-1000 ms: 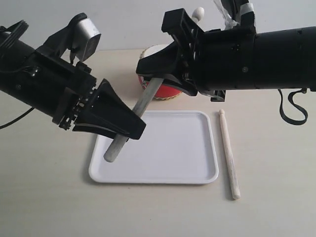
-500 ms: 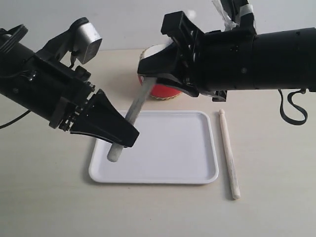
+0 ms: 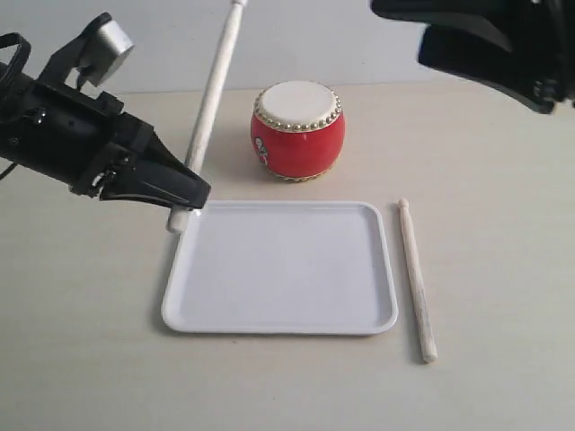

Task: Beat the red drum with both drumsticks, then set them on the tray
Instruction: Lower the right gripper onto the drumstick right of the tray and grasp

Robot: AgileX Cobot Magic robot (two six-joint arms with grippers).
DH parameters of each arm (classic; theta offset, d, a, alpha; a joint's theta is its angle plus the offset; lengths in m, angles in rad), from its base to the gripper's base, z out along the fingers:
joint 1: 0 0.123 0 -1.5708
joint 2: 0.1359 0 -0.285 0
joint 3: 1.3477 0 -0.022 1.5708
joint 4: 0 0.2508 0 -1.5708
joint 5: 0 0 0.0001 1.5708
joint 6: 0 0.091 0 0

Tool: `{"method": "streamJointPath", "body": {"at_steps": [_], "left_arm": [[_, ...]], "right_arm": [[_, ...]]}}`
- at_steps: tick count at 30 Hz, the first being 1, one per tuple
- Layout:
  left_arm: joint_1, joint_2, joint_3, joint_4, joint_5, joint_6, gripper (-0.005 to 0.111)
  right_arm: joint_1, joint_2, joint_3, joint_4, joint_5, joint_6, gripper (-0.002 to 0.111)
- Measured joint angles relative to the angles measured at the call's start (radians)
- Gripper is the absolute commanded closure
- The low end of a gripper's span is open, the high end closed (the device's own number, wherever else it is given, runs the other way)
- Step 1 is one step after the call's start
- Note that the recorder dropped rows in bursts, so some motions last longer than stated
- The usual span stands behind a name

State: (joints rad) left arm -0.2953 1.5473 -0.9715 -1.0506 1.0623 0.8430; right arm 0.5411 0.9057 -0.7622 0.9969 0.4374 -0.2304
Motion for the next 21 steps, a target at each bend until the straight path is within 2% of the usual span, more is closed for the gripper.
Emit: {"method": "streamJointPath", "body": {"at_steps": [1,2,3,4,8,12,21], "left_arm": [[0.018,-0.012,0.000,0.051,-0.065,-0.028,0.107],[0.021,-0.019,0.000,0.071,-0.096,-0.039,0.107],[0.023,-0.041,0.000,0.097,-0.131,-0.052,0.107],[0.023,-0.062,0.000,0.099,-0.140,-0.055,0.107],[0.023,-0.119,0.000,0.101,-0.148,-0.058,0.107],[0.023,-0.142,0.000,0.101,-0.148,-0.058,0.107],[0.023,-0.142,0.000,0.101,-0.148,-0.058,0.107]], "right_arm": [[0.000,-0.024,-0.002,-0.318,0.063,0.296,0.053],[0.000,-0.024,-0.004,-0.431,0.124,0.387,0.053],[0.000,0.008,-0.004,-0.633,0.276,0.532,0.053],[0.000,0.064,-0.004,-0.718,0.377,0.584,0.053],[0.000,0.289,-0.004,-0.743,0.476,0.581,0.053],[0.001,0.493,-0.004,-0.764,0.432,0.605,0.059],[0.002,0.573,-0.004,-1.008,0.394,0.728,0.060]]}}
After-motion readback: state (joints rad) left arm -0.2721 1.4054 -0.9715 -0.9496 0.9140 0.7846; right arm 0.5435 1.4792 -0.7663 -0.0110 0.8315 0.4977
